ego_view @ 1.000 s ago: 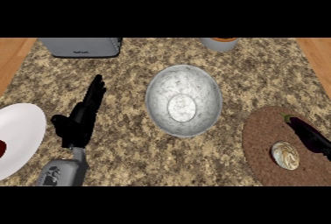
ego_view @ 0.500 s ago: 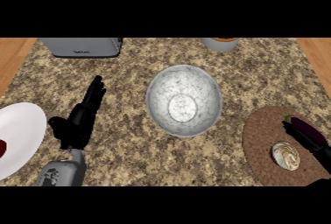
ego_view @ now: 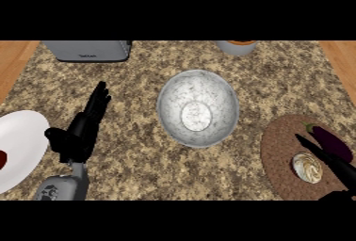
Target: Pick the cupcake from the placemat and place it in the bowl
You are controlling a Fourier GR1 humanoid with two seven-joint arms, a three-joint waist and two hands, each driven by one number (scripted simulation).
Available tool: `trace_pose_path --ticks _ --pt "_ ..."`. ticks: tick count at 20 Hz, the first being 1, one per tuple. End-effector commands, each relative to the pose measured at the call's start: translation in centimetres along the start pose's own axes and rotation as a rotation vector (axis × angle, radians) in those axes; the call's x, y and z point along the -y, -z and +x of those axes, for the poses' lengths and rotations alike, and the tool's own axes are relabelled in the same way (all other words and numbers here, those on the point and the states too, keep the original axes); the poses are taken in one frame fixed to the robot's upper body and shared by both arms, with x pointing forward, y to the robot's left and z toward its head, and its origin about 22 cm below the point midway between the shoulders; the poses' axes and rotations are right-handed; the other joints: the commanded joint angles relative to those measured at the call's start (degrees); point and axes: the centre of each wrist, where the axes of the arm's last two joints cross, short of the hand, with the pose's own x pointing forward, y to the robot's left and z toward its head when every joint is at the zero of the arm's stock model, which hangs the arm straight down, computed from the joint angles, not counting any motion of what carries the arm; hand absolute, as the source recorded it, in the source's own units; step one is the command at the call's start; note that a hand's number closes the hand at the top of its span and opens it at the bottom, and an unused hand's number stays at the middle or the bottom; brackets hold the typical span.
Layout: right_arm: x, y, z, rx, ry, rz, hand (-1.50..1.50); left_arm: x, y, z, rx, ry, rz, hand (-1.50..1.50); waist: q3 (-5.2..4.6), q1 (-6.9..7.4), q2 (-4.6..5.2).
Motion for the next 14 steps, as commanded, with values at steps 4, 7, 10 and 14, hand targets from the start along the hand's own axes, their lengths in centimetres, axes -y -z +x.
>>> trace_pose_path --ticks 4,7,10,14 --pt "-1.4 1.2 -0.1 0.132 -0.173 0.107 1.5 0.4 -0.9 -0.3 0.005 -0.007 -0.013 0.0 0.07 0.28 0.03" --pt "-2.6 1.3 0.2 0.156 -0.209 0.136 1.5 2.0 0.6 0.5 0.006 -0.005 -0.009 0.0 0.04 -0.07 0.02" --pt "-1.8 0.9 -0.2 0.151 -0.14 0.125 1.5 0.7 0.7 0.6 -0.005 0.001 0.003 0.0 0.03 -0.07 0.0" --pt "-13.2 7.7 7.2 0.185 -0.01 0.034 1.5 0.4 0.6 -0.4 -0.018 0.009 0.008 0.0 -0.25 -0.34 -0.35"
